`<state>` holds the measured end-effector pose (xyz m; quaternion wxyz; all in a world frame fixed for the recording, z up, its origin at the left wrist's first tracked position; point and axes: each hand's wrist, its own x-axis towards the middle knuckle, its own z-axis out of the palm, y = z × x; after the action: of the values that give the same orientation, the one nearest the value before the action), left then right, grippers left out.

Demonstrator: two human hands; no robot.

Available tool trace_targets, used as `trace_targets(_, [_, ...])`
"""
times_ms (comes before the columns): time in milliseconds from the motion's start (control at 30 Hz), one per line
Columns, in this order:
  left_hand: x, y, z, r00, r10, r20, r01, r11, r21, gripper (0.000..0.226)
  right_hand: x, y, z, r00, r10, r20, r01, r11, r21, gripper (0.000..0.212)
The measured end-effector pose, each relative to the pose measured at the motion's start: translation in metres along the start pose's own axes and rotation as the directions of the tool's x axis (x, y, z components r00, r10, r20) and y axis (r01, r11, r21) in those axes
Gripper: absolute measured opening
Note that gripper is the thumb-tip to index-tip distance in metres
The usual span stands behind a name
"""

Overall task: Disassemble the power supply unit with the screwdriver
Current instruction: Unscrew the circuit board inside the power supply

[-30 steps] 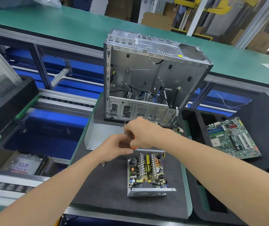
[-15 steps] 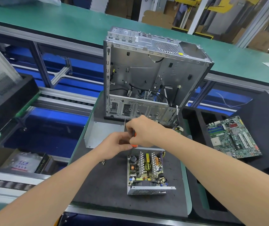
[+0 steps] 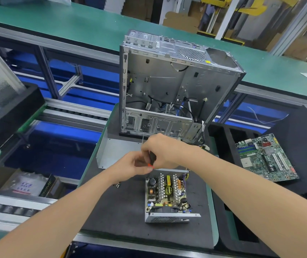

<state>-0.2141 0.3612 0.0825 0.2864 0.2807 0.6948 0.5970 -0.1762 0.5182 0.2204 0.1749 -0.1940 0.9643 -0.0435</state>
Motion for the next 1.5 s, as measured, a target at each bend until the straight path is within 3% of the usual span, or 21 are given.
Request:
trace_targets(100, [0.002,0.003,0.000,1.000,0.019,0.005,-0.019,0.999,0.026,0.016,-0.001,0.005,-0.003,0.999,-0.030,0.033,0.031,0.999,-0.037,0.013])
trace_targets(167, [0.004,0.004,0.001,1.000,0.019,-0.010,-0.018,0.998,0.068,0.007,-0.002,0.004,-0.003,0.999,0.013,0.036,-0.011,0.998,-0.056,0.019])
trace_targets(267, [0.007,0.006,0.003,0.998,0.055,-0.013,-0.053,0.994,0.095,0.017,-0.001,-0.003,0.000,0.961,0.254,-0.110,-0.263,0.962,-0.078,0.049])
trace_targets(333, [0.008,0.005,0.003,0.998,0.055,-0.012,-0.054,0.995,0.081,0.020,0.003,-0.008,0.002,0.930,0.332,-0.158,-0.354,0.924,-0.144,0.039])
trace_targets(433, [0.007,0.003,0.001,0.999,0.029,-0.014,-0.028,0.996,0.087,0.016,0.002,-0.010,-0.005,0.983,0.176,-0.042,-0.180,0.978,-0.106,0.007])
trace_targets(533, [0.007,0.002,-0.001,0.999,-0.019,-0.038,0.023,0.991,0.129,0.008,-0.003,-0.003,-0.018,0.995,-0.042,0.096,0.048,0.997,-0.063,0.017])
trace_targets(600, [0.008,0.004,0.000,1.000,0.006,-0.025,-0.002,0.987,0.160,0.005,-0.005,-0.006,-0.017,0.996,0.022,0.085,-0.015,0.996,-0.087,0.030])
trace_targets(700, [0.008,0.008,0.004,0.999,0.051,0.004,-0.051,0.988,0.143,0.013,-0.001,-0.012,-0.006,0.953,0.288,-0.092,-0.300,0.936,-0.184,0.045])
trace_targets(733, [0.008,0.008,0.005,0.999,0.041,0.010,-0.042,0.992,0.123,0.015,0.001,-0.013,-0.004,0.943,0.309,-0.125,-0.330,0.920,-0.212,0.042])
trace_targets(833, [0.008,0.007,0.005,1.000,0.024,0.018,-0.026,0.989,0.145,0.015,-0.002,-0.014,-0.011,0.985,0.173,-0.028,-0.175,0.978,-0.117,0.013])
trace_targets(900, [0.008,0.007,0.003,0.999,0.025,0.021,-0.028,0.986,0.167,0.017,-0.006,-0.012,-0.017,0.994,0.105,0.041,-0.102,0.992,-0.070,0.027])
trace_targets(1000, [0.008,0.007,0.003,0.999,0.029,0.035,-0.034,0.988,0.148,0.016,-0.006,-0.012,-0.012,0.960,0.255,-0.118,-0.272,0.949,-0.157,0.036])
trace_targets(1067, [0.008,0.008,0.004,1.000,0.024,0.020,-0.026,0.992,0.123,0.012,-0.003,-0.011,-0.008,0.930,0.335,-0.148,-0.357,0.920,-0.159,0.044])
trace_targets(1133, [0.007,0.008,0.004,0.999,0.030,0.025,-0.032,0.995,0.097,0.012,-0.002,-0.008,-0.008,0.950,0.305,-0.062,-0.309,0.948,-0.078,0.032])
trace_targets(1200, [0.007,0.007,0.004,0.999,0.014,0.035,-0.018,0.995,0.097,0.010,-0.004,-0.006,-0.013,0.990,0.136,0.041,-0.132,0.987,-0.087,0.014])
trace_targets(1300, [0.005,0.007,0.001,1.000,-0.013,0.005,0.013,0.995,0.103,0.003,-0.007,-0.007,-0.013,0.995,-0.026,0.095,0.039,0.990,-0.137,0.013])
trace_targets(1400, [0.005,0.008,0.002,1.000,0.011,-0.008,-0.010,0.990,0.141,0.011,-0.006,-0.011,-0.013,0.997,0.074,0.026,-0.070,0.990,-0.122,0.028])
trace_targets(1500, [0.008,0.010,0.005,1.000,0.004,-0.001,-0.004,0.996,0.090,0.015,0.001,-0.016,-0.009,0.934,0.334,-0.126,-0.349,0.930,-0.119,0.047])
